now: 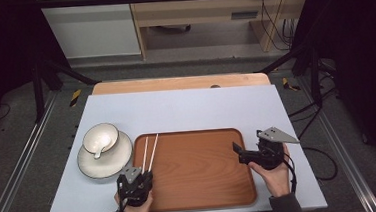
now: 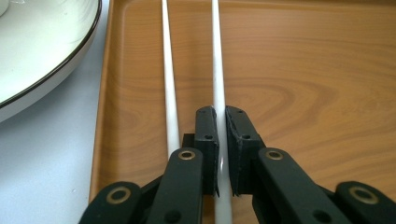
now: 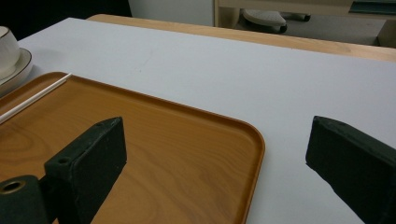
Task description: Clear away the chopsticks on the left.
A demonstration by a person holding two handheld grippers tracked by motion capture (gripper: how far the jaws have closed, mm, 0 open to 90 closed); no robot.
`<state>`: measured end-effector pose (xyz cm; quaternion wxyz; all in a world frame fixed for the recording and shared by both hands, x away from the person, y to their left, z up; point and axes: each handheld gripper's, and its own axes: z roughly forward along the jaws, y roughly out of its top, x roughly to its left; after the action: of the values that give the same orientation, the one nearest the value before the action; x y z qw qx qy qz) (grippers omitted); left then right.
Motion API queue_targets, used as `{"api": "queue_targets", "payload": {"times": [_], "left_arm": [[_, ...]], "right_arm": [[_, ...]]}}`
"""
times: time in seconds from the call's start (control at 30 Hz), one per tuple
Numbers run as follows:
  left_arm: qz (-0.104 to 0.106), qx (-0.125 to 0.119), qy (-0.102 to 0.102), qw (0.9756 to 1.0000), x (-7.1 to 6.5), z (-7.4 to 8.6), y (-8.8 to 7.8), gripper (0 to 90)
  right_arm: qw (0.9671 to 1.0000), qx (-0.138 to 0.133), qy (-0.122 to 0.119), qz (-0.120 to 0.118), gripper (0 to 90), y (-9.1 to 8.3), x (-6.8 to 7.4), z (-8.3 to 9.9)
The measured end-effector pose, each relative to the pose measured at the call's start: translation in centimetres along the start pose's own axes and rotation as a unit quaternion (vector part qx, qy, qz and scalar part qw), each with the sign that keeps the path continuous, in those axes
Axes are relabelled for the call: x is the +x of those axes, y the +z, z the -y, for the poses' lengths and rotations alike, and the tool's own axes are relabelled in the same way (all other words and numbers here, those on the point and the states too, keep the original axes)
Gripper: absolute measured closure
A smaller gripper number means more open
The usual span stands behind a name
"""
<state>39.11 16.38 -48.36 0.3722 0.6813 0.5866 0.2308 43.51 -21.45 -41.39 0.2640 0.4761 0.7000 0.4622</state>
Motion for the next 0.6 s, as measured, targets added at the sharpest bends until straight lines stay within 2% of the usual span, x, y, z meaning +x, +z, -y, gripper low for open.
{"api": "queue_targets", "payload": {"times": [0.6], "left_arm": [[-0.002, 0.001, -0.005, 1.0, -0.03, -0.17, 0.12, 80.0]], "right_arm": [[1.0, 0.002, -0.003, -0.003, 5.5, 0.03, 0.01, 0.0]]}}
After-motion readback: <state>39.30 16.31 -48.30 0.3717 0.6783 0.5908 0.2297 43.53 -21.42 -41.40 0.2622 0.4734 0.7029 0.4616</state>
